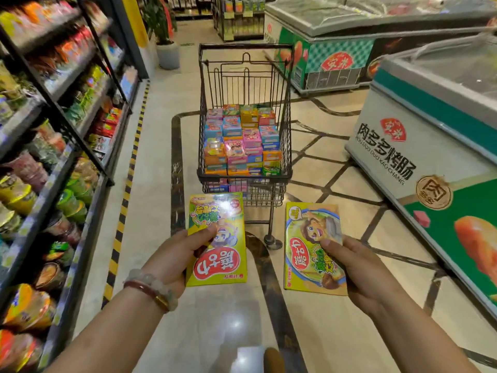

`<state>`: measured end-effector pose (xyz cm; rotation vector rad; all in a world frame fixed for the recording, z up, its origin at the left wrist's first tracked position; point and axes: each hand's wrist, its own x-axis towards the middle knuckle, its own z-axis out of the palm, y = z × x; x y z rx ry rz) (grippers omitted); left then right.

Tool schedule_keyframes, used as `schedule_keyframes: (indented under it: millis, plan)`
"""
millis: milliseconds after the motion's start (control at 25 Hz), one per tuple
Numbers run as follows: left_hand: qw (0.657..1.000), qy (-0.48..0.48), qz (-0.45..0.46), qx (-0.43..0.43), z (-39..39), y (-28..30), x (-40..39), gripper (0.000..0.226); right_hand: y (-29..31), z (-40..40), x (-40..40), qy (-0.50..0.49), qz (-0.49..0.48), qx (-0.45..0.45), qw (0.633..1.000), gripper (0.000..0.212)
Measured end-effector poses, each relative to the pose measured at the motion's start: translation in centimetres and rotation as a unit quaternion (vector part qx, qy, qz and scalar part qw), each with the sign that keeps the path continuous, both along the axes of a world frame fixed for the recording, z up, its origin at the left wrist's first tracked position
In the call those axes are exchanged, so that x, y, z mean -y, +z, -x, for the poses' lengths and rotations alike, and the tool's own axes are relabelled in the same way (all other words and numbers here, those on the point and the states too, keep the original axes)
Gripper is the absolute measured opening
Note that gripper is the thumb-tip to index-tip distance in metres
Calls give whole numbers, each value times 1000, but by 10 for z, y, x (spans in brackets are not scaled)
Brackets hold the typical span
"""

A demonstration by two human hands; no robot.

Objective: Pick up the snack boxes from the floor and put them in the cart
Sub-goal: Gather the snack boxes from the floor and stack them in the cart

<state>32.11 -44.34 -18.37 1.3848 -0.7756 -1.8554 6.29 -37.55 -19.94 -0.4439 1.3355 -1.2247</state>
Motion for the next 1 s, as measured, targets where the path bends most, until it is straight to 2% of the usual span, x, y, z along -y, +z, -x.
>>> schedule_keyframes:
  millis: [160,240,360,520,640,840,1000]
  plan:
    - [1000,-11,1,-8,31,1,73,47,4,28,81,2,16,0,1000,34]
    - [1000,5,5,-8,39,0,106,42,10,37,119,8,20,-5,1000,36]
    - [1000,25,-2,-16,39,0,150,32,13,41,168,30,22,-12,999,27]
    - [999,43,4,-17,26,-1,218,30,14,35,239,41,28,-14,999,36]
    - [998,48,19,-19,12,-3,278,23,11,23,289,26,35,-8,999,53]
    - [1000,17,16,-15,-14,1,379,19,6,0,362,-23,21,0,1000,16]
    - [999,22,24,-15,-25,-7,440,18,-2,-12,400,-53,4,1,999,23]
